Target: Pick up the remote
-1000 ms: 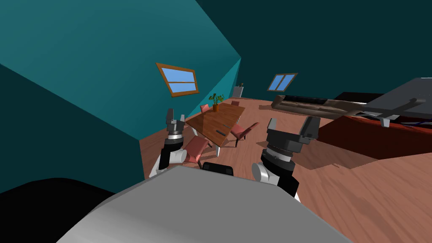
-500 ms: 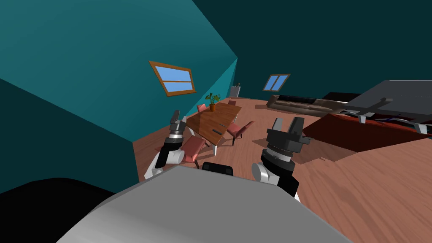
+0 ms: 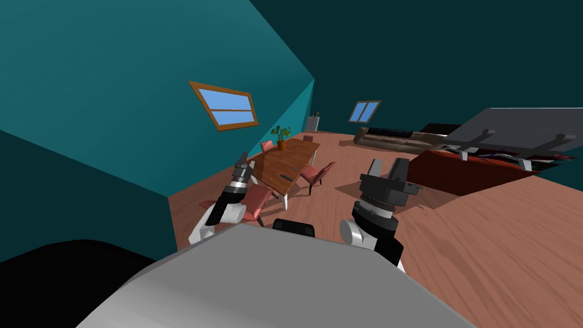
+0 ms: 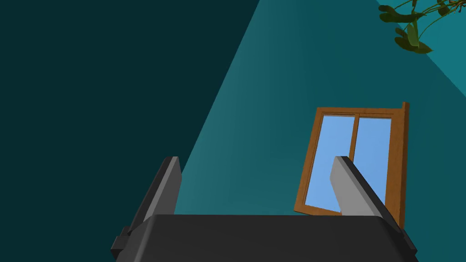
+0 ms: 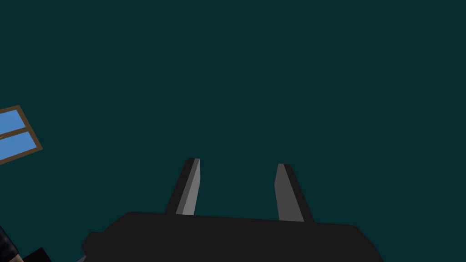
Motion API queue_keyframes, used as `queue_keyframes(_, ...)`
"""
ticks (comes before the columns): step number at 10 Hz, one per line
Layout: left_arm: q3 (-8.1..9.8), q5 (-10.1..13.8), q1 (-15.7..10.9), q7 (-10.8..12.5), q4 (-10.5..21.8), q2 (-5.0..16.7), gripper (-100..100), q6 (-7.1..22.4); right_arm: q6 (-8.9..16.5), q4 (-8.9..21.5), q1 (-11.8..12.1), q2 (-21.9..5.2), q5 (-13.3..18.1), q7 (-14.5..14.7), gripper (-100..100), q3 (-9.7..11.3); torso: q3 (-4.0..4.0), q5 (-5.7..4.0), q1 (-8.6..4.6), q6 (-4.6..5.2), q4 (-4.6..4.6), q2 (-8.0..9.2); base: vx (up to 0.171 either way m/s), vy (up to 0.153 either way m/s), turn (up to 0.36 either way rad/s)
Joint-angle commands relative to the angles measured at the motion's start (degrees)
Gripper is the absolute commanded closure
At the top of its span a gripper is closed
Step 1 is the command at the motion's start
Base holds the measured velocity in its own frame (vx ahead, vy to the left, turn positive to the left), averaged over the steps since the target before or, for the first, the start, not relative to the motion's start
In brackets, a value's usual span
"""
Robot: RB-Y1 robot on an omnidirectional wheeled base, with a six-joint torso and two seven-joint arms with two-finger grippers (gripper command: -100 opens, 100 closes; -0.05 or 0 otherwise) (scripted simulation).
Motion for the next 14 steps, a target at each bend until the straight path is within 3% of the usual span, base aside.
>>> queue_keyframes(1, -0.23, 0.44, 0.65, 0.11, 0.21, 1.77, -100, 2.86, 0.0, 0.0, 0.0, 0.0, 0.0, 0.0, 0, 0.0, 0.0, 0.0, 0.0, 0.0, 0.0, 0.0, 0.001, -0.113, -0.136)
queue_keyframes(3, -0.43, 0.81, 1.1, 0.19, 0.36, 2.98, -100, 5.47, 0.0, 0.0, 0.0, 0.01, 0.0, 0.0, 0, 0.0, -0.06, -0.05, -0.23, 0.0, -0.02, -0.1, 0.031, -0.138, -0.092)
queue_keyframes(5, -0.93, 1.77, 2.15, 0.37, 0.81, 5.51, -100, 9.13, 0.0, 0.0, 0.0, 0.0, 0.0, 0.0, 0, 0.0, -0.05, -0.01, -0.01, -0.01, -0.02, -0.08, 0.032, -0.096, -0.116)
queue_keyframes(6, -0.93, 1.77, 2.15, 0.37, 0.81, 5.51, -100, 9.97, 0.0, 0.0, 0.0, 0.0, 0.0, 0.0, 0, 0.0, -0.08, -0.01, -0.04, 0.0, -0.03, -0.14, 0.03, -0.084, -0.055)
queue_keyframes(8, -1.6, 3.05, 3.4, 0.59, 1.52, 8.22, -100, 13.58, 0.0, 0.0, 0.01, 0.0, 0.0, 0.0, 0, 0.0, -0.07, 0.0, -0.02, -0.01, -0.03, -0.13, 0.057, -0.116, -0.13)
queue_keyframes(11, -1.99, 3.82, 4.11, 0.71, 1.98, 9.64, -100, 16.93, 0.0, 0.0, 0.01, 0.0, 0.0, 0.0, 0, 0.0, -0.12, 0.0, 0.05, -0.01, -0.05, -0.2, 0.058, -0.074, -0.065)
queue_keyframes(13, -2.92, 5.64, 5.68, 0.97, 3.14, 12.61, -100, 21.48, 0.0, 0.0, 0.01, 0.0, 0.0, 0.0, 0, 0.0, -0.11, 0.02, 0.08, -0.01, -0.04, -0.2, 0.087, -0.091, -0.153)
queue_keyframes(14, -2.92, 5.64, 5.68, 0.97, 3.14, 12.61, -100, 21.57, 0.0, 0.0, 0.01, 0.0, 0.0, 0.0, 0, 0.0, -0.19, -0.01, -0.03, -0.02, -0.07, -0.34, 0.111, -0.073, -0.026)
